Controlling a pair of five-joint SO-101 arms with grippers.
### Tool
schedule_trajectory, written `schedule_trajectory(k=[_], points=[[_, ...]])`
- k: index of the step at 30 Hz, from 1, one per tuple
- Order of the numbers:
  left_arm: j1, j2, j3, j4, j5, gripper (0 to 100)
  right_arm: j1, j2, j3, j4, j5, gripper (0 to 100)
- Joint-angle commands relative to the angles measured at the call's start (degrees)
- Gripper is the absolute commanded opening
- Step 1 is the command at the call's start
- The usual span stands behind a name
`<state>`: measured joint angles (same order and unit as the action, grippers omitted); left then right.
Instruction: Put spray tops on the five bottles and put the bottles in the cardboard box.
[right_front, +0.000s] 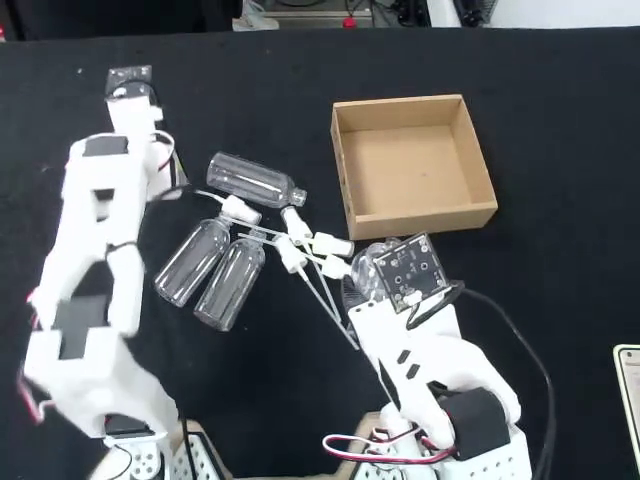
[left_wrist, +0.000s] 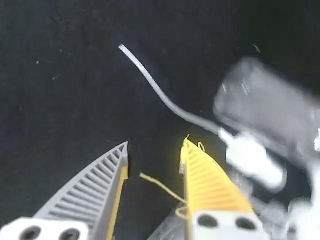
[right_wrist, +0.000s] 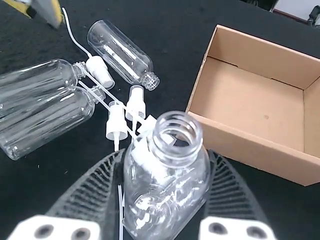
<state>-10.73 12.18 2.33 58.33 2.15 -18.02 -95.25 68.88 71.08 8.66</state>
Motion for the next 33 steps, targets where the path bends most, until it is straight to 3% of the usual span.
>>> schedule_trajectory(k=[1, 8, 13, 22, 33], points=[[-1.7, 4.9, -10.2, 1.5, 4.6, 17, -0.6, -0.4, -0.2, -2.1, -0.4, 13.3], [-1.8, 13.2, -20.9, 9.2, 10.2, 24, -0.6, -0.4, -0.2, -2.1, -0.3, 13.4], [-1.9, 18.6, -25.1, 9.3, 12.4, 25, -0.6, -0.4, -0.2, -2.1, -0.2, 13.4], [-2.2, 28.9, -35.8, 9.9, 12.4, 18, -0.6, -0.4, -0.1, -2.0, -0.1, 13.4], [-1.7, 27.4, -37.3, 12.4, 12.5, 3, -0.6, -0.5, -0.1, -2.0, 0.0, 13.4]])
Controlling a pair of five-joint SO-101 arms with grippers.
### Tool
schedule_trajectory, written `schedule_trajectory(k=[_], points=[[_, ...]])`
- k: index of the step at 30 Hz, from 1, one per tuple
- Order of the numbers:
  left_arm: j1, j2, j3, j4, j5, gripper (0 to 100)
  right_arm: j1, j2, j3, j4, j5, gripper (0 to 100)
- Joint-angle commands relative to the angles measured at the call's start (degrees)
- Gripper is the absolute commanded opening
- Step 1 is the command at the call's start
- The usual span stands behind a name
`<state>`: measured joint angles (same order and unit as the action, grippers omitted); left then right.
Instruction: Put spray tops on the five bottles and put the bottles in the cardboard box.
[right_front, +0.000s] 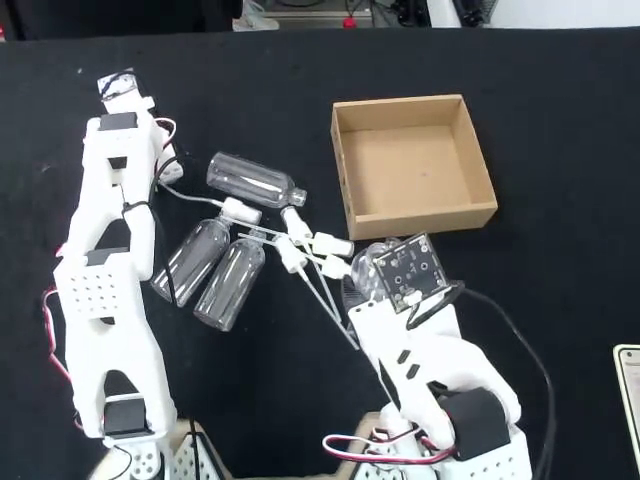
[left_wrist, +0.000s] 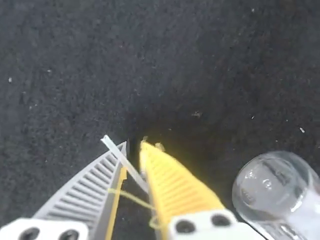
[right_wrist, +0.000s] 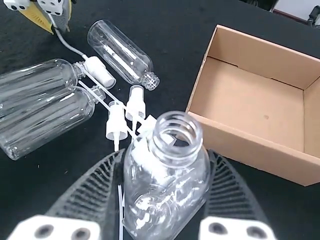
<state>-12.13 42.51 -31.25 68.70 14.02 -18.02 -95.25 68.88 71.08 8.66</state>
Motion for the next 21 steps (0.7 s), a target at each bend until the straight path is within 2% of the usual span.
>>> schedule_trajectory(k=[1, 9, 19, 21], points=[[-0.3, -3.6, -4.4, 3.3, 0.6, 3, -0.6, -0.5, -0.1, -2.0, 0.0, 13.4], [-3.5, -7.0, -10.1, 13.4, 0.5, 3, -0.6, -0.5, -0.1, -2.0, 0.1, 13.4], [-21.0, -7.1, -13.1, 16.8, 0.1, 3, -0.6, -0.5, -0.1, -2.0, 0.1, 13.4], [-24.1, -7.1, -13.6, 19.6, -1.2, 3, -0.6, -0.5, -0.1, -2.0, 0.1, 13.4]])
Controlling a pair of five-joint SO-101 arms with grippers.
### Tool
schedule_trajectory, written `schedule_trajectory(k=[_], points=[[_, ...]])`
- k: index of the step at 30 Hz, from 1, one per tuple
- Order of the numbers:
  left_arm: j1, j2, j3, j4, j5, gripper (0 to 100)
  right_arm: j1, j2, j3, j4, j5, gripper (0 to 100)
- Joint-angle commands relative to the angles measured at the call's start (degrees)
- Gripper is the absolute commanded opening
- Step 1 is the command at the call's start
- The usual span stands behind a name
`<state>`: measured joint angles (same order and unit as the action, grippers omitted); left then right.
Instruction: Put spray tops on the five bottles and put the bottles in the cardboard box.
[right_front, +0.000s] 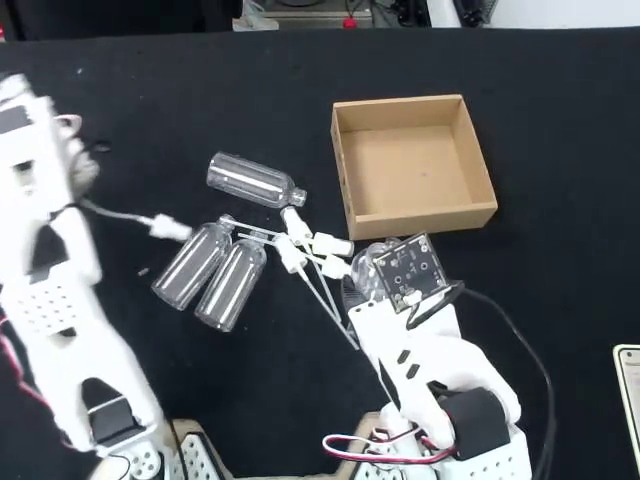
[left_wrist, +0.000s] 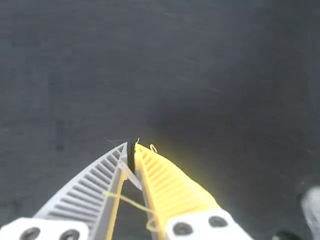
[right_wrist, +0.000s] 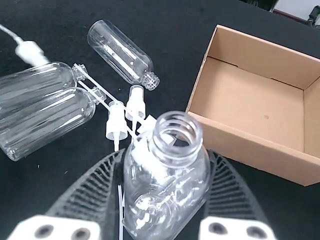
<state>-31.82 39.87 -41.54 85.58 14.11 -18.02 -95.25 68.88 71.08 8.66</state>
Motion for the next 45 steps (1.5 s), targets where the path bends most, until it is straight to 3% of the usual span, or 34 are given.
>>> schedule_trajectory(k=[1, 6, 13, 19, 23, 27, 33, 38, 41, 45], points=[[-5.8, -4.5, -3.3, 4.5, -3.3, 3, -0.6, -0.5, -0.1, -2.0, 0.1, 13.4], [-11.2, -4.4, -3.3, 10.6, -14.2, 5, -0.6, -0.5, -0.1, -2.0, 0.1, 13.4], [-15.3, -4.0, -3.4, 10.5, -29.0, 26, -0.6, -0.5, 0.0, -2.0, 0.1, 13.4], [-19.4, -4.5, -13.5, 8.3, -41.6, 22, -0.6, -0.5, 0.5, -2.1, 0.1, 13.4], [-18.2, -4.5, -19.6, 15.5, -61.5, 22, -0.6, -0.5, 0.4, -2.2, 0.1, 13.4], [-16.5, -5.5, -16.0, 15.3, -64.8, 22, -0.6, -0.5, 0.3, -2.1, 0.1, 13.4], [-8.7, -11.0, -1.4, 15.4, -65.0, 22, -0.6, -0.5, 0.4, -2.1, 0.1, 13.4], [-1.6, -27.5, 19.3, 15.3, -62.8, 22, -0.6, -0.5, 0.4, -2.2, 0.1, 13.4], [1.8, -39.7, 32.0, 12.7, -69.7, 22, -0.6, -0.5, 0.4, -2.2, 0.1, 13.4], [2.9, -51.0, 49.0, -1.2, -79.1, 23, -0.6, -0.5, 0.4, -2.2, 0.1, 13.4]])
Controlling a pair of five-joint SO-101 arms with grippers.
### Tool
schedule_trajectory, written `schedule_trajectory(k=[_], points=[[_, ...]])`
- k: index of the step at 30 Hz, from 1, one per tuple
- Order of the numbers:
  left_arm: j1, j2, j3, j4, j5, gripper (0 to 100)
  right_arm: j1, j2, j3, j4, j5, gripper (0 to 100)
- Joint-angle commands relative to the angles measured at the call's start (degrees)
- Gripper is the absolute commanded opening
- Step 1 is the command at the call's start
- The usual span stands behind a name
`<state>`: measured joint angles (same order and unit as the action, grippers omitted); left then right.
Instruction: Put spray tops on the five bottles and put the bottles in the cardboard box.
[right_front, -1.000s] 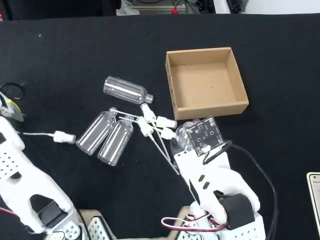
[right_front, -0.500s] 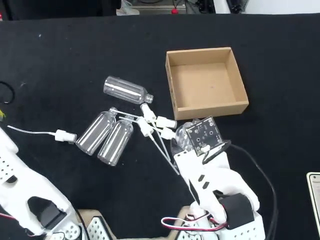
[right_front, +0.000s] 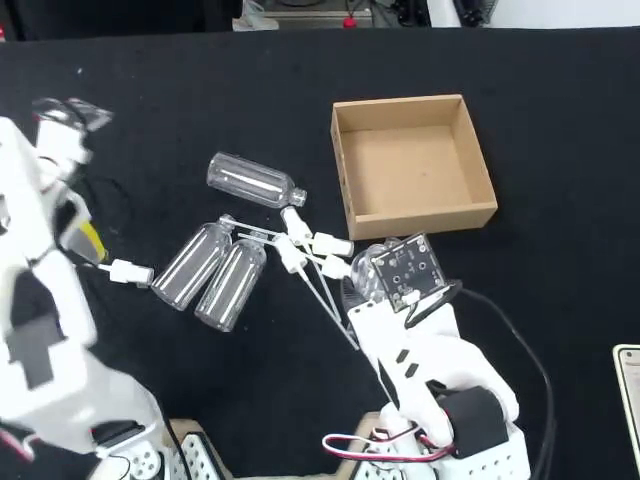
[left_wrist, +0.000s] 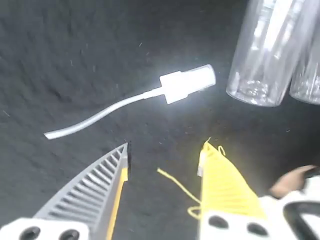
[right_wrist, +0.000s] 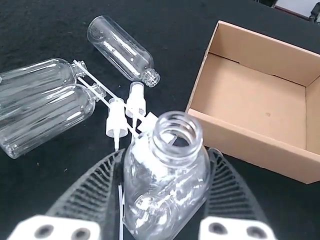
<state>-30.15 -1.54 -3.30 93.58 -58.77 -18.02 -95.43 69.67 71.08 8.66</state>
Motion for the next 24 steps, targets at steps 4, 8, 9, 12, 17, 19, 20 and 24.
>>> schedule_trajectory(k=[4, 8, 9, 12, 17, 19, 20, 24], points=[[1.1, -13.5, 19.6, -16.1, -13.5, 28, -0.6, -0.3, -0.4, -2.2, 0.1, 13.4], [1.2, -12.0, 20.0, -16.4, -15.2, 34, -0.6, -0.3, -0.4, -2.2, 0.1, 13.4], [1.4, -11.2, 19.9, -16.5, -15.8, 34, -0.6, -0.3, -0.4, -2.2, 0.1, 13.4], [2.9, -8.0, 20.3, -17.7, -17.1, 32, -0.6, -0.3, -0.4, -2.1, 0.1, 13.4], [4.2, -1.5, 19.8, -25.8, -12.0, 32, -0.5, -0.3, -0.4, -2.1, 0.1, 13.4], [4.2, 0.0, 19.2, -28.0, -10.5, 32, -0.5, -0.3, -0.4, -2.1, 0.1, 13.4], [4.2, 0.4, 19.0, -28.2, -10.5, 32, -0.5, -0.3, -0.4, -2.1, 0.1, 13.4], [4.3, 1.5, 19.9, -28.3, -10.8, 32, -0.5, -0.3, -0.4, -2.1, 0.1, 13.4]])
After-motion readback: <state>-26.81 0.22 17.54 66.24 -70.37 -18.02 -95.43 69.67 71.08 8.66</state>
